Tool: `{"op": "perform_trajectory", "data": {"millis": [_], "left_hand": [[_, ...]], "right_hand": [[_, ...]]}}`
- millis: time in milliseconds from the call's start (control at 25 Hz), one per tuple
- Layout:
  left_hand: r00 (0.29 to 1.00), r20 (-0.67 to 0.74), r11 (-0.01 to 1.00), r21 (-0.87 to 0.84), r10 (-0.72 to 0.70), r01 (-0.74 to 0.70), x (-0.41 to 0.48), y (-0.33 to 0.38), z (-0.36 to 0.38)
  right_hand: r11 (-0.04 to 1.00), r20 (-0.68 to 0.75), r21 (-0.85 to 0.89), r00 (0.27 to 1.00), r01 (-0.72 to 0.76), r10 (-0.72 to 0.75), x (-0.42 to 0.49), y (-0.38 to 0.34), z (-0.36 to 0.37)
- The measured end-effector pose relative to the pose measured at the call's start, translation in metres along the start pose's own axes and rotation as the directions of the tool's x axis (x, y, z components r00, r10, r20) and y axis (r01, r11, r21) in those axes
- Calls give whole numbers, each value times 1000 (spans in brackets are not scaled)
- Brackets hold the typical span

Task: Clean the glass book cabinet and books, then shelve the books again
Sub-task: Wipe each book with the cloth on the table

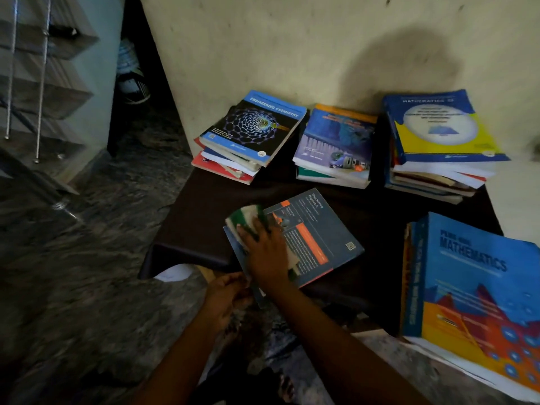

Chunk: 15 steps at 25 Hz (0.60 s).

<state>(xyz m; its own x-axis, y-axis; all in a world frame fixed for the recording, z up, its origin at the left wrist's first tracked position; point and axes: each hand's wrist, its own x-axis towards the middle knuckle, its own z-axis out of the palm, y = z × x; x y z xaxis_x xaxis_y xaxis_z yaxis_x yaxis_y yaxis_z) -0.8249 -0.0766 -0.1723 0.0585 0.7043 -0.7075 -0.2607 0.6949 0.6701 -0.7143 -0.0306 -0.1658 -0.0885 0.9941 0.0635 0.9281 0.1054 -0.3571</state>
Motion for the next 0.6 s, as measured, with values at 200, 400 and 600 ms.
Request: {"op": "perform_trajectory", "data": {"millis": [200,400,600], "left_hand": [[999,33,994,-96,-43,46,-6,0,-1],[996,57,991,-115,-66,72,-6,1,2],[991,47,988,-88,-122,126,-4,6,3]], "right_hand": [[982,-36,-35,981,187,-188,-11,46,-34],[888,-260,-38,862,-459,435,-48,136,-56],[950,-83,-146,960,-276,266,-76,67,-22]]}}
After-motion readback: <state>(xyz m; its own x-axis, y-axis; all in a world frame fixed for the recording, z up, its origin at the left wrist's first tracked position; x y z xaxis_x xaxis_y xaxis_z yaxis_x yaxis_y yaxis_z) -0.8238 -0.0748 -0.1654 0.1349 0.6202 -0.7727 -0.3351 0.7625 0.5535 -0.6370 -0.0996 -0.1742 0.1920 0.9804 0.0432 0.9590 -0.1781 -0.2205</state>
